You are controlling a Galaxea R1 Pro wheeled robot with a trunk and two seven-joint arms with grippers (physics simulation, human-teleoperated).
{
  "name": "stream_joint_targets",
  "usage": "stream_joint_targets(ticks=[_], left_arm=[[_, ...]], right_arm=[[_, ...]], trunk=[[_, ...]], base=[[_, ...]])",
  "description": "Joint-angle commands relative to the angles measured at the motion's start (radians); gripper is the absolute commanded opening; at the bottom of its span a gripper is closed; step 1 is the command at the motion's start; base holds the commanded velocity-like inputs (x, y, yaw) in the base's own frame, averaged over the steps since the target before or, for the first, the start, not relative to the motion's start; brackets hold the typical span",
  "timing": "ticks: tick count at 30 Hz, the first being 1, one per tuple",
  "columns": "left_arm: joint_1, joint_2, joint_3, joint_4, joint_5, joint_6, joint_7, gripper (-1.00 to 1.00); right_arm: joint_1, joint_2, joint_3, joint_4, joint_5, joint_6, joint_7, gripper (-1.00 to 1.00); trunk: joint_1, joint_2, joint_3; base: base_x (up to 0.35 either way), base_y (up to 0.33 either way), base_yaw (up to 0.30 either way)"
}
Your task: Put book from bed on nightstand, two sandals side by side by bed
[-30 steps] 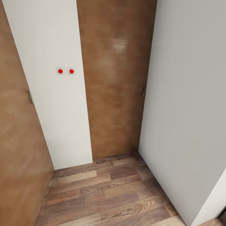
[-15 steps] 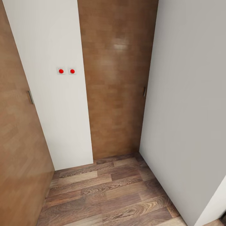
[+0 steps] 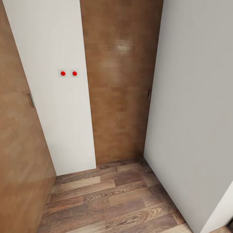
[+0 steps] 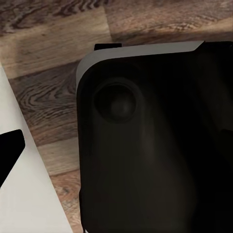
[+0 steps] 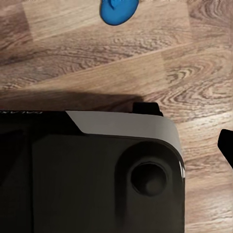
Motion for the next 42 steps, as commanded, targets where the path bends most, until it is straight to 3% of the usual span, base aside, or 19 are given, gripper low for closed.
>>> stream_joint_targets(ticks=[1, 42], left_arm=[[-0.001, 0.0, -0.001, 0.001, -0.001, -0.004, 0.0, 1.0], [-0.001, -0.001, 0.0, 0.0, -0.001, -0.004, 0.005, 1.0]], right_arm=[[0.0, 0.0, -0.001, -0.001, 0.0, -0.003, 0.0, 1.0], [0.0, -0.001, -0.001, -0.002, 0.0, -0.007, 0.0, 1.0]], trunk=[[0.0, 0.0, -0.001], [0.0, 0.0, -0.003]], base=[[0.0, 0.0, 0.0], [0.025, 0.006, 0.026]])
